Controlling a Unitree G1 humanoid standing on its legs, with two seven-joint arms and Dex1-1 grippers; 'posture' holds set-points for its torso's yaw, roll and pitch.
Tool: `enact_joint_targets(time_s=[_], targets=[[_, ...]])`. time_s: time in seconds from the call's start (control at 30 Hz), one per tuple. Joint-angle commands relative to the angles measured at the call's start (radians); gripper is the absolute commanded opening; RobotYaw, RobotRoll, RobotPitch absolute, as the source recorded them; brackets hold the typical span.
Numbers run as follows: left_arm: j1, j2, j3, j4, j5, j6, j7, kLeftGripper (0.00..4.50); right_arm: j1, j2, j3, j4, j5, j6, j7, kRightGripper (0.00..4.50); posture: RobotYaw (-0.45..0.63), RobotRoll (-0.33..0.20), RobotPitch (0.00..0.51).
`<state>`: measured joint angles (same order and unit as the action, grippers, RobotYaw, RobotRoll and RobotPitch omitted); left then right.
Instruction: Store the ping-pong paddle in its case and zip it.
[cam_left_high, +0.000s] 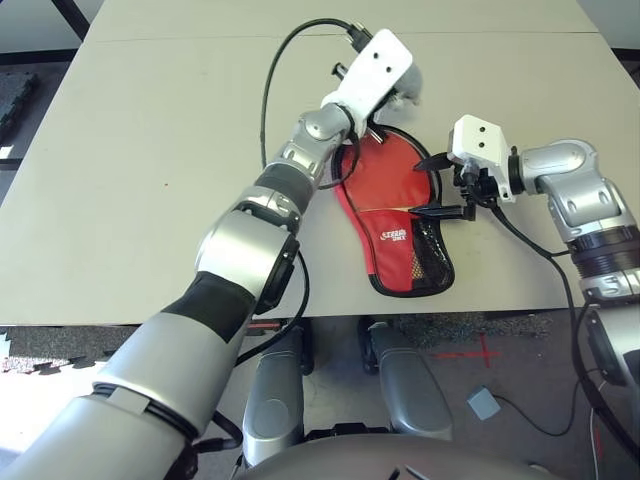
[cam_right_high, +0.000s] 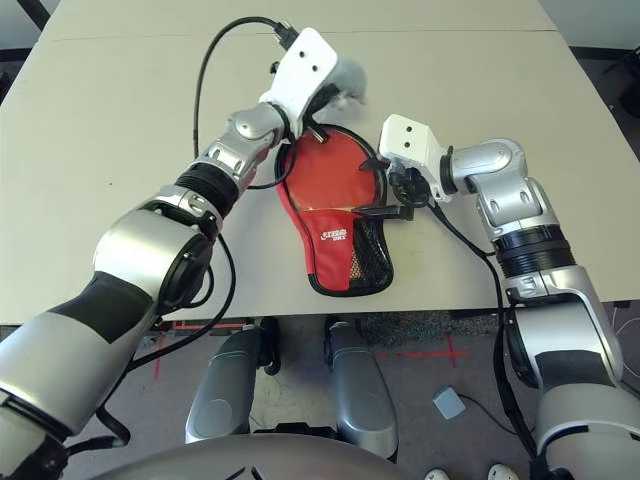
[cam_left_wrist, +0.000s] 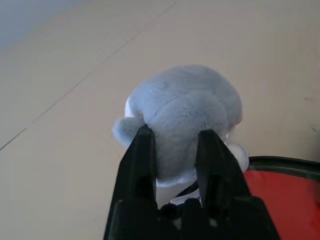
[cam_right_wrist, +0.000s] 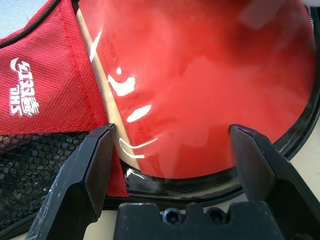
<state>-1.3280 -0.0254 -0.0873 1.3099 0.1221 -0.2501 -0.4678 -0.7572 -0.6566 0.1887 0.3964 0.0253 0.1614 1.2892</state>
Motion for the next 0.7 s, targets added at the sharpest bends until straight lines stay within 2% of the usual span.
enact_joint_targets(time_s=[0.03,0.2,0.53,0.7], targets=[[0.005,-0.021,-0.005,-0.029,0.002,-0.036,-0.066,2.61,0.057,0.005,0.063,0.038,-0.042,0.022,0.000,4.50,-0.10,0.000,0.287],[0.010,0.015,-0.002,-0.037,0.008,-0.043,-0.089,4.46,0.047,0.015,0.066,0.053,-0.045,0.015,-0.004,4.50,-0.08,0.000,0.284],[0.018,0.131,-0.002,-0.079,0.009,-0.044,-0.127,4.46,0.033,0.021,0.070,0.074,-0.045,0.002,-0.012,4.50,-0.07,0.000,0.281],[0.045,0.235,0.010,-0.142,-0.013,-0.029,-0.203,4.46,0.034,0.022,0.067,0.079,-0.043,-0.002,-0.015,4.50,-0.06,0.000,0.283]])
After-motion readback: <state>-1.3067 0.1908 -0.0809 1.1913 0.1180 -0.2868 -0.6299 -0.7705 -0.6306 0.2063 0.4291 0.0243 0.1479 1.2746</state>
